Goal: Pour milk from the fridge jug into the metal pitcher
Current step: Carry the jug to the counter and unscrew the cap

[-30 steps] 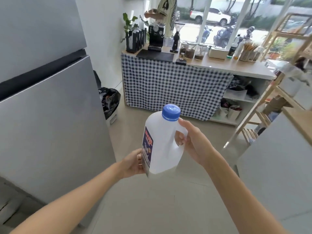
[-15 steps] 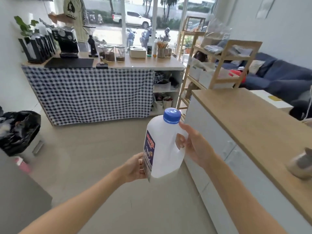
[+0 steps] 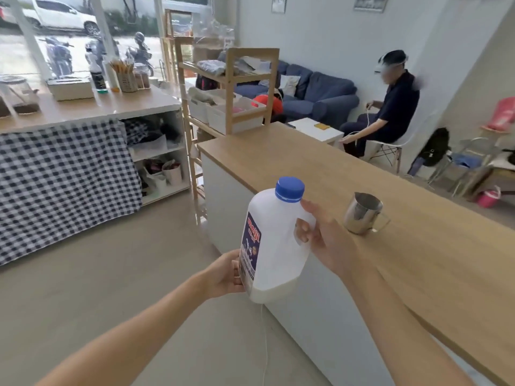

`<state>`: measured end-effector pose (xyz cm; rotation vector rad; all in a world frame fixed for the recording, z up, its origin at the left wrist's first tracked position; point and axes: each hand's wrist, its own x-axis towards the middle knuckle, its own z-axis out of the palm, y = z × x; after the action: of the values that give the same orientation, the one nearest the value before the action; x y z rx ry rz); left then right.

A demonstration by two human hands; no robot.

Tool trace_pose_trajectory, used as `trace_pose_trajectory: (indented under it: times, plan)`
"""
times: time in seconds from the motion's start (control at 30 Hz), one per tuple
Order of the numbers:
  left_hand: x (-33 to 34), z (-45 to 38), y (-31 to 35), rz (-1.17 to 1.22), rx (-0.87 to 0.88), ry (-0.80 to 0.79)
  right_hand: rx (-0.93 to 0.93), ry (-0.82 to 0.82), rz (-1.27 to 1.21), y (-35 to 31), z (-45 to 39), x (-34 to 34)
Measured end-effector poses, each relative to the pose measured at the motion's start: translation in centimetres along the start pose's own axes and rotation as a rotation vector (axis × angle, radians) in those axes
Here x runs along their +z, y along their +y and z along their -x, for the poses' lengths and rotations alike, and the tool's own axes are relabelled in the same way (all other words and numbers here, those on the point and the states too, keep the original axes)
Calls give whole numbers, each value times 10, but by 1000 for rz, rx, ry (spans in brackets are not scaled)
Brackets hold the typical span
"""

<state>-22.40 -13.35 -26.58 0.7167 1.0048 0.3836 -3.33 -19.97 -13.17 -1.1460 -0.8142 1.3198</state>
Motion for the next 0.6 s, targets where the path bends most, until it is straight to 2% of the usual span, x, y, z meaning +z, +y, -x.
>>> trace_pose_trajectory:
  times: [0.27,0.6]
  plan:
    - [73,-92,41,-158,-80,-185,-10,241,-87,-26,-17,-74]
    - [161,-177,70,-330,-153,-382,-102,554,-44,-47,-25,-147]
